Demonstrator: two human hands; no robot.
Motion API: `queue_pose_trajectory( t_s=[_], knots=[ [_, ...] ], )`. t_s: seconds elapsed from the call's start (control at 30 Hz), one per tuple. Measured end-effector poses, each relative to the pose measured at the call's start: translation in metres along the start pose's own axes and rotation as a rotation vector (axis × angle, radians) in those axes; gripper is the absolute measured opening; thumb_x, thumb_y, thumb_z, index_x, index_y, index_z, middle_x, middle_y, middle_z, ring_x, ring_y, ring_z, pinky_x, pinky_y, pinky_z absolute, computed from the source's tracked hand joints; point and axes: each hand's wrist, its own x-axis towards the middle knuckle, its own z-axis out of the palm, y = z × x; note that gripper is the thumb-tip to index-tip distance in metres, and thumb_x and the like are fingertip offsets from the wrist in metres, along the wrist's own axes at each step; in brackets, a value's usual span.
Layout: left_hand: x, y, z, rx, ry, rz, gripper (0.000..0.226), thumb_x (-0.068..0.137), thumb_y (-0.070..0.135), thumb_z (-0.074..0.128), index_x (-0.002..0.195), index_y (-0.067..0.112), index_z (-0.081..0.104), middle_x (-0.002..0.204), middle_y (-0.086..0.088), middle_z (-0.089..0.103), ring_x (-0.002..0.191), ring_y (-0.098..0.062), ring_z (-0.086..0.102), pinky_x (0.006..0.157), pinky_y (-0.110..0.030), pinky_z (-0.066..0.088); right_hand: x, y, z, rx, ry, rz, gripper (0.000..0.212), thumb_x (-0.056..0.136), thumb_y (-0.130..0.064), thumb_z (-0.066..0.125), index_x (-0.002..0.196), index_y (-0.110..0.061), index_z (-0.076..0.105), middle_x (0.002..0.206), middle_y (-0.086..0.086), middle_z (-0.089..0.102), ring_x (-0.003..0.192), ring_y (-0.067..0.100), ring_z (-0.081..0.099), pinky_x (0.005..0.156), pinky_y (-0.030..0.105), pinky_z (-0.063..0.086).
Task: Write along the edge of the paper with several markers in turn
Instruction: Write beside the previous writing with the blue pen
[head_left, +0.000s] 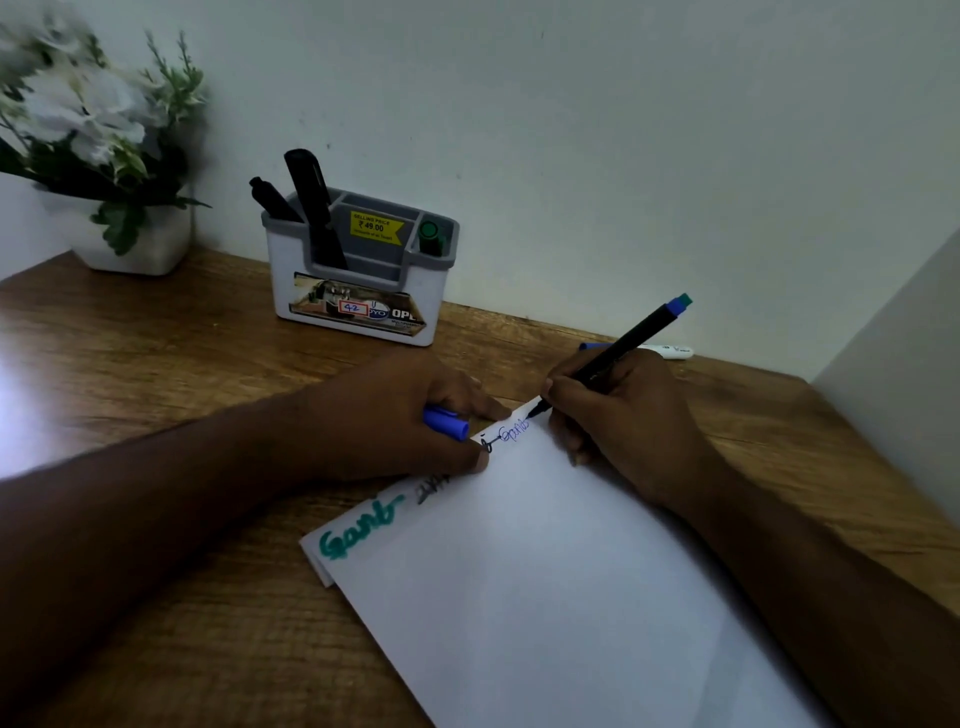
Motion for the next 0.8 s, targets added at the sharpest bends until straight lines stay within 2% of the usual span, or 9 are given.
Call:
queue_pose_trajectory(
  t_s=[0.13,0.23,0.3,0.4,0.47,0.57,0.7,0.77,0.8],
  knots=[
    [0.0014,-0.003,0.0015,-0.001,0.022,0.015,0.035,0.072,0.035,0.077,0.046,0.026,0.056,0.127,0.017,0.061,0.12,-0.001,0.051,0.093,-0.024,0.047,-0.0021,-0.0002,0.002,0.039,0.004,-0.028,0.018,0.087,0.003,0.061,0.07,-0.003,0.065,0.049,0.006,0.06,0.036,0.018,0.052,0.037,0.027,0.045],
    [0.0,-0.0014,0.001,0.003,0.016,0.032,0.033,0.073,0.035,0.077,0.045,0.036,0.059,0.127,0.016,0.062,0.121,-0.001,0.051,0.092,-0.022,0.046,-0.0027,-0.0001,0.0027,0.044,-0.024,-0.049,0.019,0.086,0.003,0.062,0.07,-0.004,0.066,0.052,0.007,0.062,0.038,0.017,0.052,0.037,0.026,0.046],
    [0.0002,-0.0016,0.0016,0.006,0.025,0.021,0.036,0.073,0.035,0.077,0.045,0.026,0.055,0.125,0.012,0.063,0.12,-0.003,0.052,0.093,-0.028,0.049,-0.0024,-0.0006,0.0025,0.038,-0.036,-0.048,0.018,0.086,0.003,0.062,0.07,-0.004,0.066,0.053,0.008,0.062,0.039,0.017,0.053,0.037,0.027,0.047],
    [0.0013,-0.0021,0.001,0.026,0.016,0.01,0.037,0.073,0.034,0.076,0.049,0.021,0.051,0.125,0.013,0.063,0.118,-0.004,0.054,0.093,-0.035,0.051,-0.0018,-0.0005,0.0023,0.043,-0.047,-0.038,0.018,0.087,0.003,0.062,0.071,-0.004,0.066,0.052,0.007,0.061,0.039,0.016,0.053,0.038,0.026,0.047],
    [0.0016,-0.0019,0.0006,0.025,0.007,0.02,0.037,0.073,0.034,0.076,0.051,0.019,0.051,0.122,0.018,0.063,0.116,-0.001,0.054,0.092,-0.031,0.051,-0.0012,-0.0002,0.0023,0.067,-0.048,-0.031,0.018,0.087,0.004,0.062,0.071,-0.004,0.066,0.052,0.007,0.061,0.038,0.016,0.053,0.038,0.026,0.047],
    [0.0002,-0.0001,0.0002,0.009,-0.002,0.019,0.038,0.073,0.034,0.076,0.051,0.018,0.05,0.097,0.031,0.062,0.105,0.006,0.056,0.081,-0.014,0.05,-0.001,0.0004,-0.0005,0.146,0.004,-0.065,0.015,0.086,0.005,0.062,0.073,0.0,0.067,0.053,0.007,0.062,0.036,0.017,0.051,0.037,0.026,0.045],
    [0.0013,-0.0003,-0.0002,-0.004,-0.004,0.054,0.038,0.073,0.038,0.075,0.052,0.018,0.05,0.123,0.025,0.059,0.11,-0.005,0.06,0.089,-0.037,0.053,-0.0051,-0.0006,-0.0025,0.277,-0.016,-0.168,0.017,0.086,-0.007,0.058,0.077,0.003,0.069,0.059,0.01,0.065,0.041,0.023,0.052,0.04,0.026,0.044],
    [0.0023,0.0012,0.0005,-0.028,0.0,0.06,0.04,0.073,0.042,0.073,0.049,0.02,0.049,0.127,0.022,0.06,0.101,-0.008,0.065,0.084,-0.039,0.055,-0.0056,-0.0036,-0.0035,0.333,-0.066,-0.165,0.017,0.084,-0.008,0.055,0.08,0.001,0.069,0.063,0.015,0.066,0.042,0.024,0.053,0.041,0.024,0.044],
    [0.0018,0.002,0.0007,-0.042,0.011,0.059,0.04,0.074,0.044,0.072,0.048,0.022,0.051,0.125,0.023,0.06,0.094,-0.006,0.067,0.078,-0.033,0.057,-0.0057,-0.006,-0.0042,0.357,-0.091,-0.166,0.014,0.082,-0.006,0.056,0.082,-0.001,0.069,0.065,0.018,0.066,0.042,0.024,0.053,0.042,0.024,0.044]
  ],
)
